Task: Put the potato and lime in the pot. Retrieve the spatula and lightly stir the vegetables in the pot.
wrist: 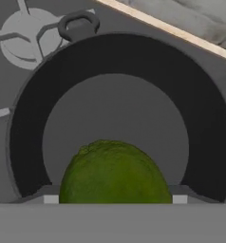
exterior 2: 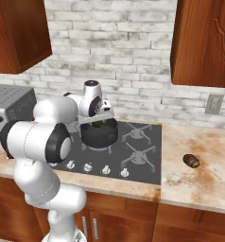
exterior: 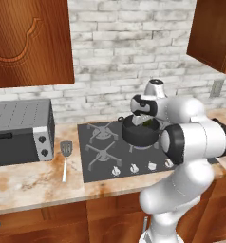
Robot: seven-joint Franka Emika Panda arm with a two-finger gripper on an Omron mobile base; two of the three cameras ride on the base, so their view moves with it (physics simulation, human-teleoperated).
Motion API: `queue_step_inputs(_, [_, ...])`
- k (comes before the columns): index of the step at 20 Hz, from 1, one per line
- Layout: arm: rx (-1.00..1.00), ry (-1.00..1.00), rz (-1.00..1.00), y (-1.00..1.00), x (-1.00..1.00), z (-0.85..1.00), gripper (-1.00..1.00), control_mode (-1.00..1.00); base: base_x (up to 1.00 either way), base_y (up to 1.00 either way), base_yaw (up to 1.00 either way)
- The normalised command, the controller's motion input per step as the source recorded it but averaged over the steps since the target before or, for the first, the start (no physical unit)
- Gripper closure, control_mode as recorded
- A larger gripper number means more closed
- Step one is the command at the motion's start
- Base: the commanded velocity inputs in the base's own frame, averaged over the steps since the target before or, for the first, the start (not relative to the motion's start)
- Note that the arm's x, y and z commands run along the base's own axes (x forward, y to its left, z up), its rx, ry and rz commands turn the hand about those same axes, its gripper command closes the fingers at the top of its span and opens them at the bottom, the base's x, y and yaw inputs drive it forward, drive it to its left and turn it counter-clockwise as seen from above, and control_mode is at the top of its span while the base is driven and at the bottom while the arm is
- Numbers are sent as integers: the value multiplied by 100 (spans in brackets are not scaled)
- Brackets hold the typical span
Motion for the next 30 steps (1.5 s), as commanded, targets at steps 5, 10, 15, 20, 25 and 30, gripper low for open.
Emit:
queue_step_inputs(5, [6,-2,-1,0,23,-34,100,-100,0,0,0])
queue_step_inputs(10, [1,2,-5,0,54,-4,100,-100,0,0,0])
queue_step_inputs(15, [0,11,-3,0,26,-11,100,-100,0,0,0])
queue_step_inputs(20, [0,0,-1,0,11,-27,100,-100,0,0,0])
queue_step_inputs(25, [0,1,-1,1,1,-3,100,-100,0,0,0])
queue_step_inputs(30, [1,-1,0,0,0,0,-100,-100,0,0,0])
